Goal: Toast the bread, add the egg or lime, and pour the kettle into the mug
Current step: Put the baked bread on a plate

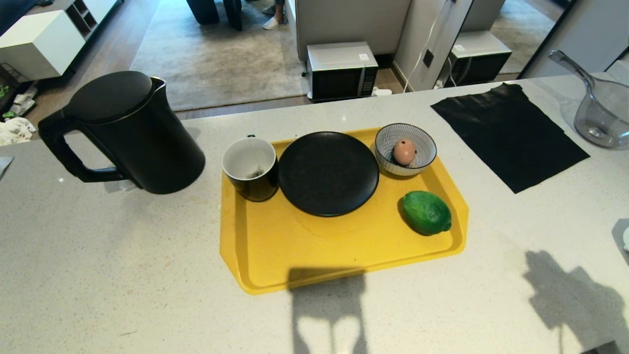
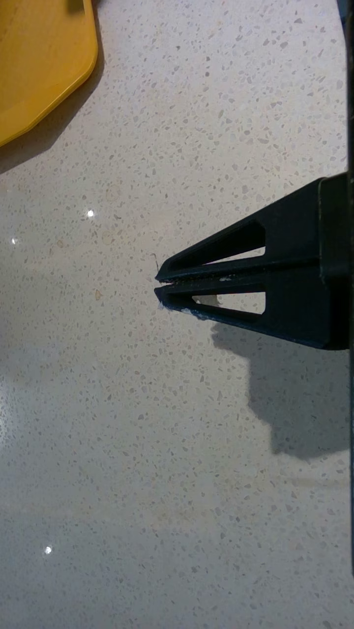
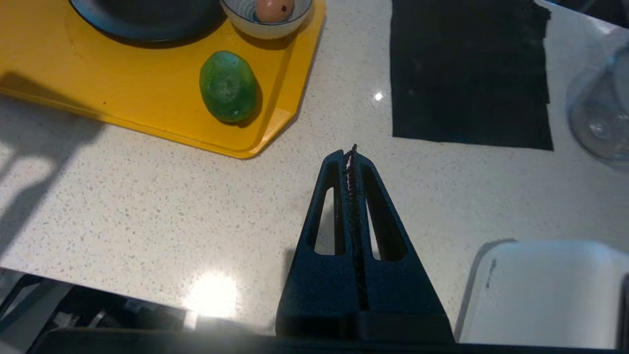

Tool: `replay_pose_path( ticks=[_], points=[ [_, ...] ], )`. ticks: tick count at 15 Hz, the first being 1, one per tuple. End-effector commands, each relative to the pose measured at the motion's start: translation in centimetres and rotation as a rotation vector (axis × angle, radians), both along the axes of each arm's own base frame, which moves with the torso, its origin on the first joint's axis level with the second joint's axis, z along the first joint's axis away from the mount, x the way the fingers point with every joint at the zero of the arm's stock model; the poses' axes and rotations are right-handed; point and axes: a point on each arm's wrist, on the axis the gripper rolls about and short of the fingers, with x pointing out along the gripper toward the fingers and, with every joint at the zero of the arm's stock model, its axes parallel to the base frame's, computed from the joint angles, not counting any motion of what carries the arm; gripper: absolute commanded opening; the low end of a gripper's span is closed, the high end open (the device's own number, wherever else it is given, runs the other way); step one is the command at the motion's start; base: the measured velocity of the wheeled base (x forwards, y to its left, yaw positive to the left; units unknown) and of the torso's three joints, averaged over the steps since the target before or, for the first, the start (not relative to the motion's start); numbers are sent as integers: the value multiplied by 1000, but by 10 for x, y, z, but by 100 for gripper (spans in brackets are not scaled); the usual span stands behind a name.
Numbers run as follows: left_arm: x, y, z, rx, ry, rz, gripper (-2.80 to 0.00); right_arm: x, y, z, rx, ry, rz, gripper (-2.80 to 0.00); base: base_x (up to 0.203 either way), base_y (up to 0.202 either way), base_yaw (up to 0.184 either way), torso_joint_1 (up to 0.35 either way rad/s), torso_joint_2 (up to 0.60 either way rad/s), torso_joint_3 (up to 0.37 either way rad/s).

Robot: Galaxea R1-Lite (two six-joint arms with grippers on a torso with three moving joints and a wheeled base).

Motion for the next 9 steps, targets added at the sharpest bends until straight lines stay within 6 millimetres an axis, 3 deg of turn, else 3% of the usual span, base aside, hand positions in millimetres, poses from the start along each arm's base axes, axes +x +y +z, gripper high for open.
replay_pose_path(
  ticks=[1,5,9],
  points=[
    [1,0,-5,-1,16,0,-280,-44,-9,-12,46,-105,-72,-280,0,0,0,0,0,0],
    [1,0,-5,-1,16,0,-280,-84,-15,-36,121,-151,-202,-280,0,0,0,0,0,0],
    [1,0,-5,-1,16,1,-280,-80,-17,-46,224,-104,-296,-280,0,0,0,0,0,0]
  ],
)
